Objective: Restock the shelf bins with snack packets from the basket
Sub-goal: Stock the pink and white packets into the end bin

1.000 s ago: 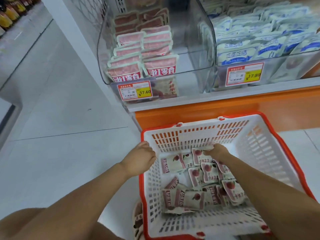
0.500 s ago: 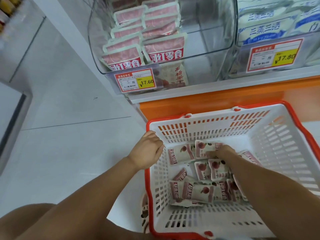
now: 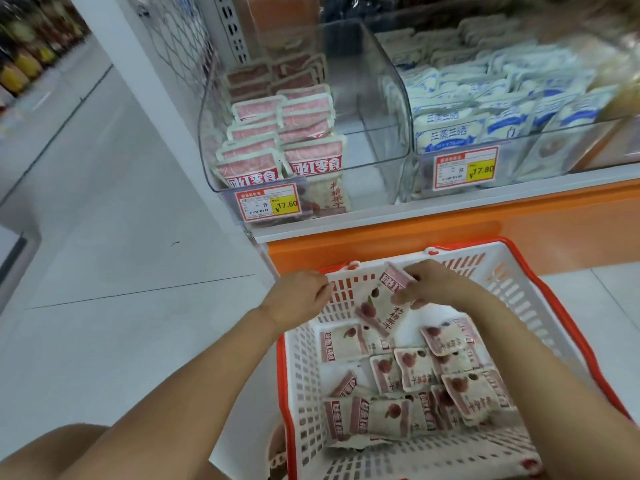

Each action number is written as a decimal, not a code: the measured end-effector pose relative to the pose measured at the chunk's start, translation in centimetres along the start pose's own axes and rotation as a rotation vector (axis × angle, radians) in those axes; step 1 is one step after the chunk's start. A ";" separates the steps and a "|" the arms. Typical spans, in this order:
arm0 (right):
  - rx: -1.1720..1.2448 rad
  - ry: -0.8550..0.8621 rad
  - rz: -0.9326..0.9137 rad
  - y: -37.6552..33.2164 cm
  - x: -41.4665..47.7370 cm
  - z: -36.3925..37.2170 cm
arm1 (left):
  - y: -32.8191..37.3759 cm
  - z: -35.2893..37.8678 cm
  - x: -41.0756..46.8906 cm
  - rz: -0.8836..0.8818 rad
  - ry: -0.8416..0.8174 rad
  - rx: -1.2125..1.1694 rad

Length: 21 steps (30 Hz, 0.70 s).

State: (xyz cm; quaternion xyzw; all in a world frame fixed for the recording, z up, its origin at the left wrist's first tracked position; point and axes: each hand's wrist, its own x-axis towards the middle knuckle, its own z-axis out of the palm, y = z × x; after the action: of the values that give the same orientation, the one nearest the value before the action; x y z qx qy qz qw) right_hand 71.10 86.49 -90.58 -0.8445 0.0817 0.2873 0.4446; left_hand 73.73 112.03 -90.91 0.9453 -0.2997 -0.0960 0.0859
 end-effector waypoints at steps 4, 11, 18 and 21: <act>-0.112 0.122 -0.179 -7.4 -6.9 -3.9 | 3.7 -7.8 1.4 0.087 0.483 -0.197; 0.127 0.516 -0.382 -15.8 -13.9 -8.0 | 4.7 -17.8 2.1 0.147 0.874 -0.239; -0.388 0.918 -0.352 -25.2 -6.4 -11.2 | 0.1 -16.3 4.4 -0.100 0.647 -0.006; -0.605 0.940 -0.268 -27.8 -1.5 -12.1 | -0.4 -15.8 4.7 -0.135 0.661 0.035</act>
State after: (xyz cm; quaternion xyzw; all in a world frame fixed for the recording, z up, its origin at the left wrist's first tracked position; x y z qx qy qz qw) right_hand 85.81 93.12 -64.86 -0.9741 0.0769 -0.1671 0.1314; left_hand 81.40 111.27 -76.37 0.9443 -0.1941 0.2154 0.1556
